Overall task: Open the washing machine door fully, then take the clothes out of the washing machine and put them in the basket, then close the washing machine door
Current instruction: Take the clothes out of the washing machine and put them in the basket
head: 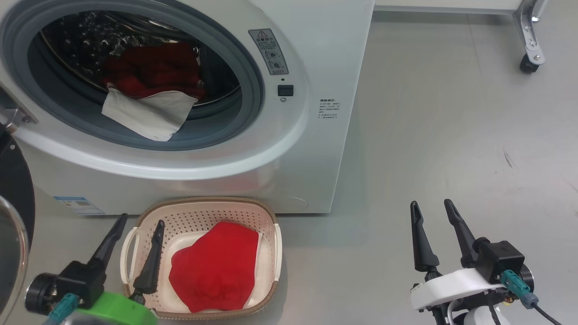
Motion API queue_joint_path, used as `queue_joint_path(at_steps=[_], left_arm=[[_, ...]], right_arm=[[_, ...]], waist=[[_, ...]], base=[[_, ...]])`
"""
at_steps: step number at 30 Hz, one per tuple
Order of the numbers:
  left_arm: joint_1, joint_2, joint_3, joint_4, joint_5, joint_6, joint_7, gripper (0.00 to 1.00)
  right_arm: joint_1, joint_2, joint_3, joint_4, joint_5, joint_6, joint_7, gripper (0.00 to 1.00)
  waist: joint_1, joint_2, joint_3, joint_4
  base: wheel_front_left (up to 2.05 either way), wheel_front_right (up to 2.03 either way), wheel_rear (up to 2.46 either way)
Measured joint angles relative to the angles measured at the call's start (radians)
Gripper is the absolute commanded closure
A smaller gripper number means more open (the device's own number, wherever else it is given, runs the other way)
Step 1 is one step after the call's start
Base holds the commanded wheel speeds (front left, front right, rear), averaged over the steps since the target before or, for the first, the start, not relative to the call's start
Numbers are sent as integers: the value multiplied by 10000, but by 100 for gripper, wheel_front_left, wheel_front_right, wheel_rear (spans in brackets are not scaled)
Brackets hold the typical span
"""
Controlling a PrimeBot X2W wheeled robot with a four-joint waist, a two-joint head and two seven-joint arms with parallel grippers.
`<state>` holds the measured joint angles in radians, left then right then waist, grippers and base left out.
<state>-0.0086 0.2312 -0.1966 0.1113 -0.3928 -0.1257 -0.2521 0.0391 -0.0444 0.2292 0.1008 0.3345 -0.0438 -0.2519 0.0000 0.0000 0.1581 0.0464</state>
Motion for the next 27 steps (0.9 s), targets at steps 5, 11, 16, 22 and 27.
queue_joint_path(at_steps=[5,11,16,22,27], left_arm=[[-301,479,-581,731,2,-23,31,0],[-1620,1009,-531,1168,42,-23,420,0],[-2592,1402,-554,1427,178,-25,727,0],[-3760,2426,-926,1956,1034,-27,1275,0],[-4666,2755,-1177,2378,1206,-27,1695,0]], right_arm=[[-199,-6,272,-71,-4,-27,0,0],[-686,-10,690,-217,-4,-109,0,0],[-1005,-15,930,-288,-2,-203,0,0],[-1391,-35,1275,-364,50,-293,0,0],[-1629,-40,1473,-391,303,-334,0,0]], waist=[[0,0,431,-24],[0,0,1142,-172],[0,0,1646,-377],[0,0,2187,-729],[0,0,2537,-1106]], base=[[0,0,0],[0,0,0],[0,0,0],[0,0,0],[0,0,0]])
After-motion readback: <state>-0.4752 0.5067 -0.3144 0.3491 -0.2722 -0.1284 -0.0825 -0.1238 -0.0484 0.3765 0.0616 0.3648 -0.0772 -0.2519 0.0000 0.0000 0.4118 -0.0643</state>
